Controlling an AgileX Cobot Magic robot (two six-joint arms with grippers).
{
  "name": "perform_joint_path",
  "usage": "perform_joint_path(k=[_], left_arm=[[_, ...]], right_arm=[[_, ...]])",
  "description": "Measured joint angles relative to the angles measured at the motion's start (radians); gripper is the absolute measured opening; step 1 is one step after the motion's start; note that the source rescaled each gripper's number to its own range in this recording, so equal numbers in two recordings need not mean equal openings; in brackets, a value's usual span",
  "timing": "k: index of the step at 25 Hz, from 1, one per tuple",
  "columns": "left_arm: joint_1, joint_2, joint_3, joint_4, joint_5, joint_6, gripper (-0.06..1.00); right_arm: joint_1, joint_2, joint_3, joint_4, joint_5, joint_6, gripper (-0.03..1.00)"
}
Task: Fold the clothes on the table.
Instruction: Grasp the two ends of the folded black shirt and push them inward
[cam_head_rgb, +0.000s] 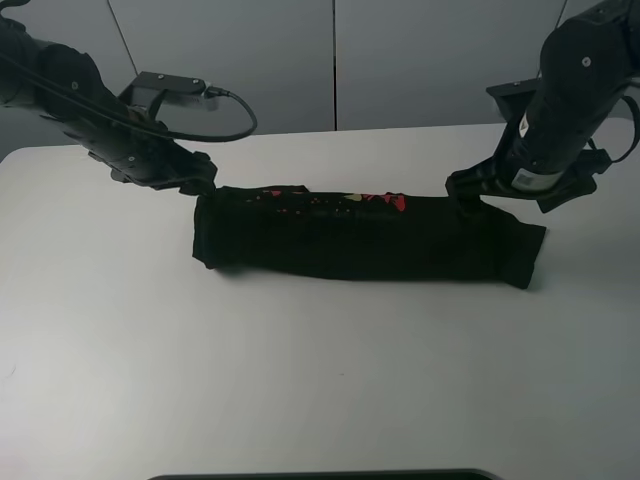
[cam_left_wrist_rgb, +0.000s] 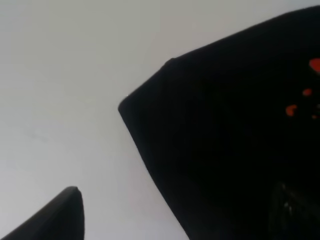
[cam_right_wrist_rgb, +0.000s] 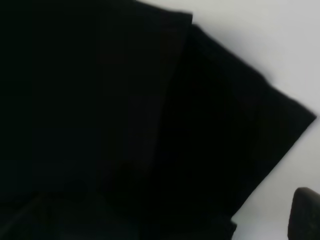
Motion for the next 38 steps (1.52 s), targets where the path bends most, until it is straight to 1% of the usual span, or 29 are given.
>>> perform_joint_path(k=[3,5,10,13,16,18,23,27,31,35,38], left_arm=[[0.002,0.000,-0.002,-0.124,0.015,0.112,0.96],[0.002,0.000,-0.004,-0.184,0.020,0.163,0.96],[0.002,-0.006,-0.006,-0.250,0.006,0.192,0.96],[0.002,-0.025,-0.017,-0.276,0.010,0.209,0.96],[0.002,-0.026,-0.052,-0.282,0.099,0.231,0.96],[0.002,-0.016,-0.063,-0.282,0.128,0.236,0.96],[0.002,0.057,-0.068,-0.282,0.144,0.225,0.96],[0.004,0.104,-0.068,-0.276,0.158,0.212,0.96],[0.038,0.108,-0.071,-0.236,0.160,0.182,0.96],[0.076,0.114,-0.071,-0.218,0.176,0.175,0.96],[0.080,0.127,-0.071,-0.191,0.179,0.173,0.96]], right_arm=[[0.000,0.000,0.000,0.017,0.009,-0.002,1.00],[0.000,0.000,0.000,0.026,0.009,-0.002,1.00],[0.000,0.000,0.000,0.039,0.010,-0.002,1.00],[0.000,0.000,0.000,0.039,0.010,-0.002,1.00],[0.000,0.000,0.000,0.039,0.010,-0.004,1.00],[0.000,0.000,0.000,0.039,0.008,-0.006,1.00],[0.000,0.000,0.000,0.039,0.002,-0.006,1.00],[0.000,0.000,0.000,0.039,0.024,-0.006,1.00],[0.000,0.000,0.000,0.042,0.038,-0.010,1.00],[0.000,0.002,0.000,0.061,0.036,-0.008,1.00],[0.000,0.011,0.000,0.065,0.029,-0.006,1.00]])
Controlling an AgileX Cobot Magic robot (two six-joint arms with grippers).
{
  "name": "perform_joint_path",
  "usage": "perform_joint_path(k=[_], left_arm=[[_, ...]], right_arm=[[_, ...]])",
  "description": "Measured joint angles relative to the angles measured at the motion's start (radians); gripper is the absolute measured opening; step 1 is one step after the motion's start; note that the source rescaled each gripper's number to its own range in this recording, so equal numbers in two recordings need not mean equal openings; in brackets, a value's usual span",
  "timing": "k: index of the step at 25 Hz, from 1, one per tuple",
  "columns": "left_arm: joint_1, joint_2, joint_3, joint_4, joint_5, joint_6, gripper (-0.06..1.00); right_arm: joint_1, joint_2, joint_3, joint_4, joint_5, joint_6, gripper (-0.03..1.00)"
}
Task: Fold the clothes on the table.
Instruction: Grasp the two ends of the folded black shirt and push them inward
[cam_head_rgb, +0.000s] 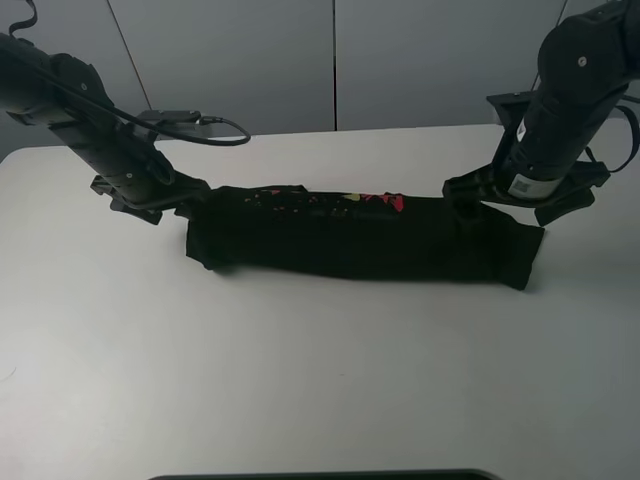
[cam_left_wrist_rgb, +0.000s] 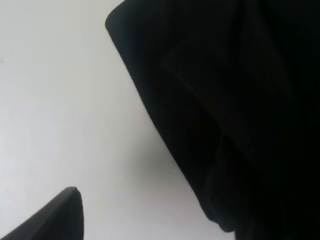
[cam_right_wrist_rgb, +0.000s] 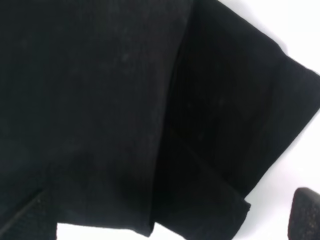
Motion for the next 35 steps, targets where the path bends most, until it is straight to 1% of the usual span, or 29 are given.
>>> perform_joint_path(k=[4,8,12,16,18,22,24,29,35], left_arm=[[0.000,0.032,0.000,0.028,0.012,-0.014,0.96],[0.000,0.043,0.000,0.035,-0.005,-0.025,0.96],[0.000,0.043,0.000,0.040,-0.011,-0.026,0.96],[0.000,0.043,0.000,0.044,-0.016,-0.026,0.96],[0.000,0.043,0.000,0.046,-0.018,-0.026,0.96],[0.000,0.043,0.000,0.047,-0.022,-0.026,0.96],[0.000,0.043,0.000,0.047,-0.022,-0.026,0.96],[0.000,0.043,0.000,0.047,-0.024,-0.026,0.96],[0.000,0.043,0.000,0.047,-0.024,-0.026,0.96]], right_arm=[[0.000,0.001,0.000,0.000,-0.002,0.003,1.00],[0.000,0.009,0.000,0.002,-0.016,0.040,1.00],[-0.035,0.053,0.000,0.006,-0.031,0.075,1.00],[-0.082,0.095,0.000,0.036,-0.049,0.082,1.00],[-0.091,0.109,-0.002,0.066,-0.066,0.066,1.00],[-0.093,0.139,-0.002,0.182,-0.103,-0.011,1.00],[-0.093,0.158,-0.002,0.215,-0.117,-0.030,1.00],[-0.093,0.201,-0.002,0.237,-0.148,-0.045,1.00],[-0.093,0.213,-0.006,0.234,-0.150,-0.045,1.00]])
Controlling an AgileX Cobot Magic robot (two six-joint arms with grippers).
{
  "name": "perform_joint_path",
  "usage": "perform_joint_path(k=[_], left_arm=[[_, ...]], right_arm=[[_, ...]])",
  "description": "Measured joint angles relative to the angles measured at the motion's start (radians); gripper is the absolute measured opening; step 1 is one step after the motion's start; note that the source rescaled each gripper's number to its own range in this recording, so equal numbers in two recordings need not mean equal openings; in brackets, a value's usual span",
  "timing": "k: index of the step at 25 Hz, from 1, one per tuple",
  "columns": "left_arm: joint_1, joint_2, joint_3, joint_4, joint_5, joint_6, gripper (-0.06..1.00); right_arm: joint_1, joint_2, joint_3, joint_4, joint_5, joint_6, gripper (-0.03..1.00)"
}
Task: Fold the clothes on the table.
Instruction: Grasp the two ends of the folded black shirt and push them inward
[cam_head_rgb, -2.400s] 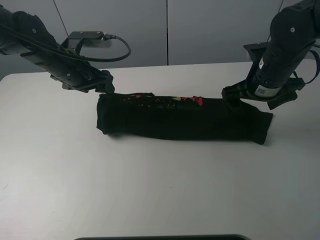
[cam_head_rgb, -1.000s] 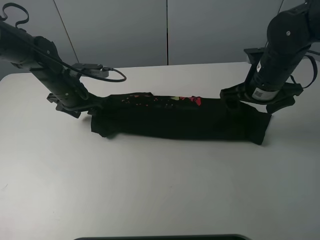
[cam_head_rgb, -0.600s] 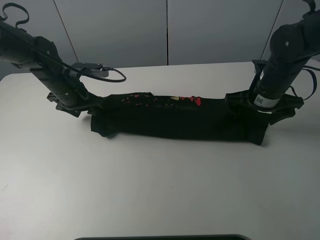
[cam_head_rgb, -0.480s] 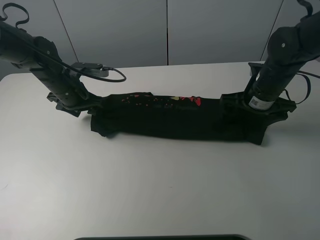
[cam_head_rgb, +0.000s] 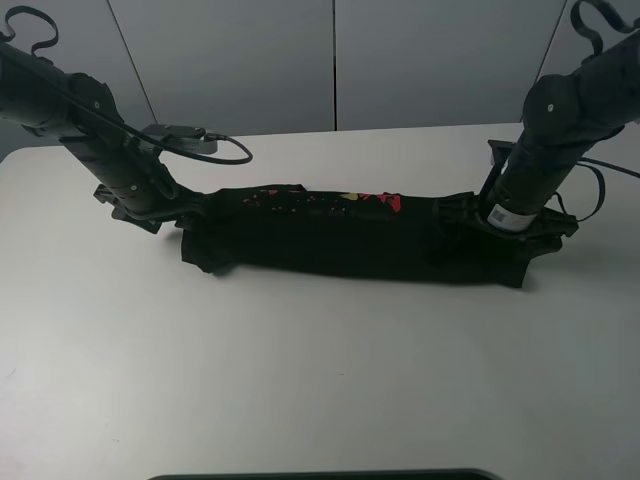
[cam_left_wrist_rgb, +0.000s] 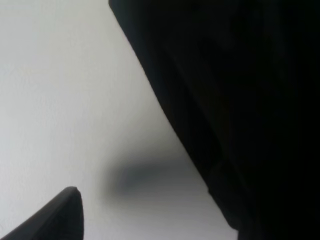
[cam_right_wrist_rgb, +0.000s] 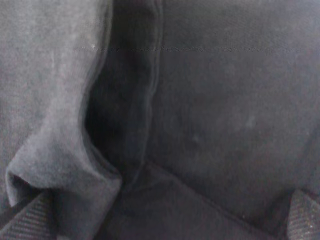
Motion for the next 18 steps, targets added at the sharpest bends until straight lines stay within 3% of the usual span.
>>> perform_joint_path(k=[4,6,10,14,18], left_arm=[[0.000,0.000,0.000,0.000,-0.002,0.000,0.96],[0.000,0.000,0.000,0.000,-0.002,0.000,0.96],[0.000,0.000,0.000,0.000,-0.004,0.002,0.96],[0.000,0.000,0.000,0.000,-0.005,0.002,0.96],[0.000,0.000,0.000,0.002,-0.005,0.002,0.96]], right_arm=[[0.000,0.012,-0.006,-0.003,0.004,0.000,0.98],[0.000,0.016,-0.006,-0.020,0.004,-0.002,0.84],[-0.002,0.022,-0.006,-0.026,-0.032,-0.024,0.40],[-0.002,0.024,-0.008,0.002,-0.071,-0.037,0.08],[-0.002,0.026,-0.008,0.006,-0.083,-0.046,0.03]])
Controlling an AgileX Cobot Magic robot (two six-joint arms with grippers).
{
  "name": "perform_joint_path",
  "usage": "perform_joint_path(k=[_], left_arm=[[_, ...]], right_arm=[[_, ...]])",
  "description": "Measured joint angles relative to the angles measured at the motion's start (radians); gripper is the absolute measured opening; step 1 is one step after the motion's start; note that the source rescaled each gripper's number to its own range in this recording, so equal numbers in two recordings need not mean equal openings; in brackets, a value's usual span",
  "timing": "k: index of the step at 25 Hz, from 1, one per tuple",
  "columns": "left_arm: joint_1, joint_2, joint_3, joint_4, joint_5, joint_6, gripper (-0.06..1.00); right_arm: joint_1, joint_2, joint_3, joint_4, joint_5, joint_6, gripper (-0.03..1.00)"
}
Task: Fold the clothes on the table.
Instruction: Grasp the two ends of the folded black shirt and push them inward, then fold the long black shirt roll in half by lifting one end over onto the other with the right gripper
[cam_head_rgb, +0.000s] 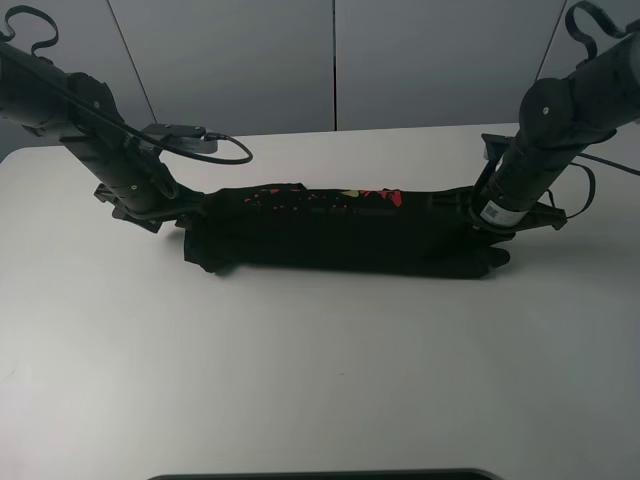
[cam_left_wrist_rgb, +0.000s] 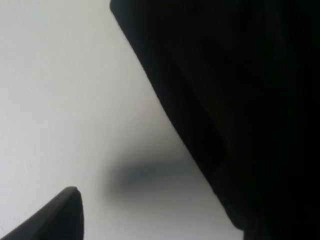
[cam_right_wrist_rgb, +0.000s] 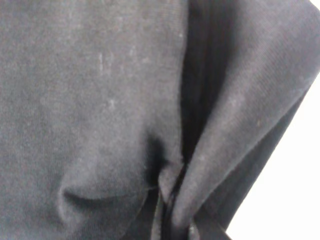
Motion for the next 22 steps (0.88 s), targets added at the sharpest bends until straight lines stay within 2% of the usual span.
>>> perform_joint_path(k=[9,17,19,22], left_arm=[[0.000,0.000,0.000,0.000,-0.009,0.000,0.99],[0.000,0.000,-0.074,-0.059,0.040,0.002,0.99],[0.000,0.000,-0.114,-0.091,0.058,0.023,0.99],[0.000,0.000,-0.169,-0.190,0.090,0.095,0.99]], right_arm=[[0.000,-0.027,0.006,-0.015,0.000,-0.001,0.02],[0.000,-0.124,0.009,-0.077,0.052,-0.005,0.02],[0.000,-0.130,0.009,-0.081,0.058,-0.005,0.02],[0.000,-0.130,0.009,-0.081,0.066,-0.005,0.02]])
